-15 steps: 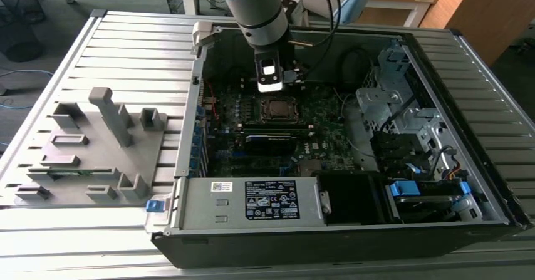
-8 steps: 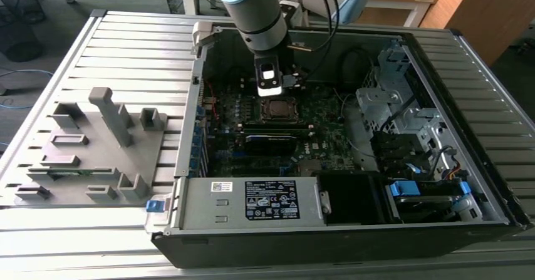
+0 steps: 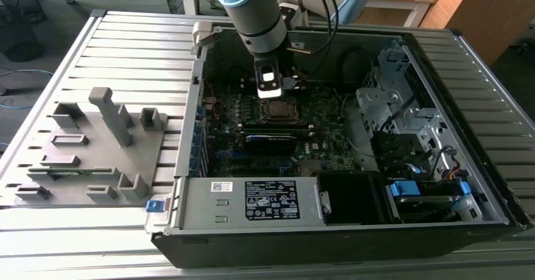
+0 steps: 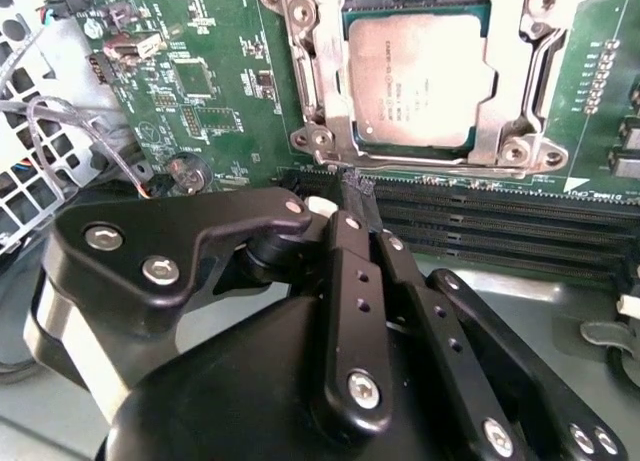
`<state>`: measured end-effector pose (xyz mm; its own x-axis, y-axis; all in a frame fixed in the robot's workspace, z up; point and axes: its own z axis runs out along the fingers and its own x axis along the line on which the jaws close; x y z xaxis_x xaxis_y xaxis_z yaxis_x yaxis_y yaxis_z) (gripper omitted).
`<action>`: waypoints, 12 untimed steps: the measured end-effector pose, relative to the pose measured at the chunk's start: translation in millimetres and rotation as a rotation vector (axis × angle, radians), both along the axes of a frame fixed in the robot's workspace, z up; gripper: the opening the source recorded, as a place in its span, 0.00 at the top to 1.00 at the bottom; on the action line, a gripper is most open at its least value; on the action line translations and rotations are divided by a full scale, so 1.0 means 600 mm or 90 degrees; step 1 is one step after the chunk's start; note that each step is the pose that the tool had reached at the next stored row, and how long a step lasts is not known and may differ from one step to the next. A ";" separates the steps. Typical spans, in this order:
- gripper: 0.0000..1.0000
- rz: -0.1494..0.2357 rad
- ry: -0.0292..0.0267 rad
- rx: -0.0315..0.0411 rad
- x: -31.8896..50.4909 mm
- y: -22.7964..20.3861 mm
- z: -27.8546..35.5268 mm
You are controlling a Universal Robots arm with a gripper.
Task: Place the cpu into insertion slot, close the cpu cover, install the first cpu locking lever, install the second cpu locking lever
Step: 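Install the first cpu locking lever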
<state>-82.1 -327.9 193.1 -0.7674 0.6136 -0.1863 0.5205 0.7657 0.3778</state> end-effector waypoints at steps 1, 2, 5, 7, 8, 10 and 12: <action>0.90 0.000 0.0000 0.0000 0.000 0.0000 0.000; 0.90 0.000 0.0001 -0.0001 0.000 0.0000 0.000; 0.90 0.000 0.0000 -0.0003 0.000 0.0000 -0.005; 0.90 0.000 0.0001 -0.0008 0.000 -0.0001 -0.005; 0.90 0.000 0.0001 -0.0008 0.000 -0.0001 -0.005; 0.90 0.000 -0.0002 -0.0006 0.000 0.0001 -0.007; 0.90 0.000 -0.0001 -0.0009 0.000 0.0000 -0.010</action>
